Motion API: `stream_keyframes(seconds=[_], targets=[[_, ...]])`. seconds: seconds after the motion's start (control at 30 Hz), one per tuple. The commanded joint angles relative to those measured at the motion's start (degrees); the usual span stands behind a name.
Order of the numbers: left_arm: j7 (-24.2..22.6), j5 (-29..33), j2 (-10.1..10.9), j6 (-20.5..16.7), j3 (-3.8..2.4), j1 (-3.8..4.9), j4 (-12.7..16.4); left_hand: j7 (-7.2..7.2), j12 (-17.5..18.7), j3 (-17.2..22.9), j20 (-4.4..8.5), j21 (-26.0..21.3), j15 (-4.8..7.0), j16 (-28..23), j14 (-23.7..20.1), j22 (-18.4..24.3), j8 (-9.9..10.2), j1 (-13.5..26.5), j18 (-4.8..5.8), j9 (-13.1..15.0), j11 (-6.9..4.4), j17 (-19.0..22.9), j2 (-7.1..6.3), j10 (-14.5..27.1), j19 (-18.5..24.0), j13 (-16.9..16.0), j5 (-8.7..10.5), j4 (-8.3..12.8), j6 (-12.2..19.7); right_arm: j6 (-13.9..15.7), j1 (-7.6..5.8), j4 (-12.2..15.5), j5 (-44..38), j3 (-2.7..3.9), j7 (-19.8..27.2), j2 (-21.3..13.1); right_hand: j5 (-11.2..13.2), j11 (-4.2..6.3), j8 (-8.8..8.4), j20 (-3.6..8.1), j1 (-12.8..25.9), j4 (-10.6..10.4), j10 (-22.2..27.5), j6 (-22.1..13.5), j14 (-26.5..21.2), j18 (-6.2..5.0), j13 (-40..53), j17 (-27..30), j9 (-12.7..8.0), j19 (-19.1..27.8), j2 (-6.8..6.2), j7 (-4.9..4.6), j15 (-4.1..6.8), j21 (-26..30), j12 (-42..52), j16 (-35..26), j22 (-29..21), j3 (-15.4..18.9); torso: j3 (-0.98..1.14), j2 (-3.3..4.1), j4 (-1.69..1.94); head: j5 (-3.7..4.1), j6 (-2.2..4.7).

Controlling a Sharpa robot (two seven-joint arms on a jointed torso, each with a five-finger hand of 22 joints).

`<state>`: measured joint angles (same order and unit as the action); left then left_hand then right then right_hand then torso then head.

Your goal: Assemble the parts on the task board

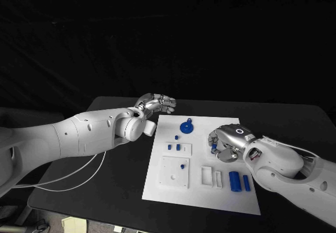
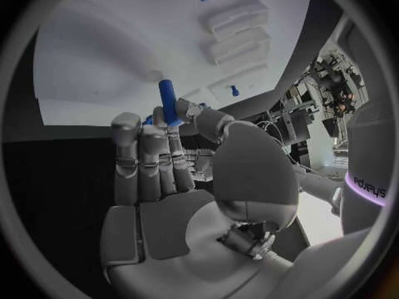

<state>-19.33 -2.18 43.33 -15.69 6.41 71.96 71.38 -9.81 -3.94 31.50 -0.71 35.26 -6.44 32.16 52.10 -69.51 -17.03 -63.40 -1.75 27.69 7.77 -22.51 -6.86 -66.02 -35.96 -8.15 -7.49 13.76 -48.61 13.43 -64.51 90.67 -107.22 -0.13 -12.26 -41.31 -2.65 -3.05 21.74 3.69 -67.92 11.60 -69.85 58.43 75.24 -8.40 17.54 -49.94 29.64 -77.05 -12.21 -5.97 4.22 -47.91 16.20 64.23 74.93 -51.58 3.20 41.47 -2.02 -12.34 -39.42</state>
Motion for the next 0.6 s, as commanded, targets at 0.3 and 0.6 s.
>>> stream_keyframes(seconds=[0.3, 0.6], targets=[[-0.38, 0.25, -0.21, 0.80, -0.06, 0.10, 0.05, -0.21, -0.19, -0.14, -0.17, -0.23, -0.16, -0.33, 0.37, -0.09, -0.20, 0.48, -0.98, -0.08, 0.06, -0.13, 0.05, -0.50, -0.36, 0.09, 0.18, -0.37, 0.32, 5.37, 0.02, 3.01, -0.93, 0.80, 1.12, 0.64, -0.14, 1.59, 0.26, 0.53, -1.00, -0.19, -2.40, 0.88, -0.01, -6.60, 1.79, -0.13, 0.22, -0.31, 0.30, 0.08, 0.71, -0.33, 1.40, 0.20, 1.01, -0.13, -0.03, 0.03, -0.02, -0.29, 0.09], [-0.38, 0.25, -0.43, 0.77, -0.06, 0.10, 0.09, -0.21, -0.19, -0.15, -0.16, -0.26, -0.15, -0.38, 0.38, -0.11, -0.20, 0.48, -0.98, -0.09, 0.06, -0.19, 0.05, -0.50, -0.36, 0.12, 0.18, -0.38, 0.34, 6.23, 0.77, 4.42, 0.47, 0.63, 2.91, 3.55, -0.14, 1.63, 0.25, 0.59, -1.03, -0.26, -2.42, 0.92, 0.01, -6.60, 1.84, -0.14, 0.24, -0.36, 0.28, 0.10, 0.75, -0.38, 1.47, 0.23, 1.02, -0.14, -0.07, 0.00, -0.07, -0.67, -0.14]])
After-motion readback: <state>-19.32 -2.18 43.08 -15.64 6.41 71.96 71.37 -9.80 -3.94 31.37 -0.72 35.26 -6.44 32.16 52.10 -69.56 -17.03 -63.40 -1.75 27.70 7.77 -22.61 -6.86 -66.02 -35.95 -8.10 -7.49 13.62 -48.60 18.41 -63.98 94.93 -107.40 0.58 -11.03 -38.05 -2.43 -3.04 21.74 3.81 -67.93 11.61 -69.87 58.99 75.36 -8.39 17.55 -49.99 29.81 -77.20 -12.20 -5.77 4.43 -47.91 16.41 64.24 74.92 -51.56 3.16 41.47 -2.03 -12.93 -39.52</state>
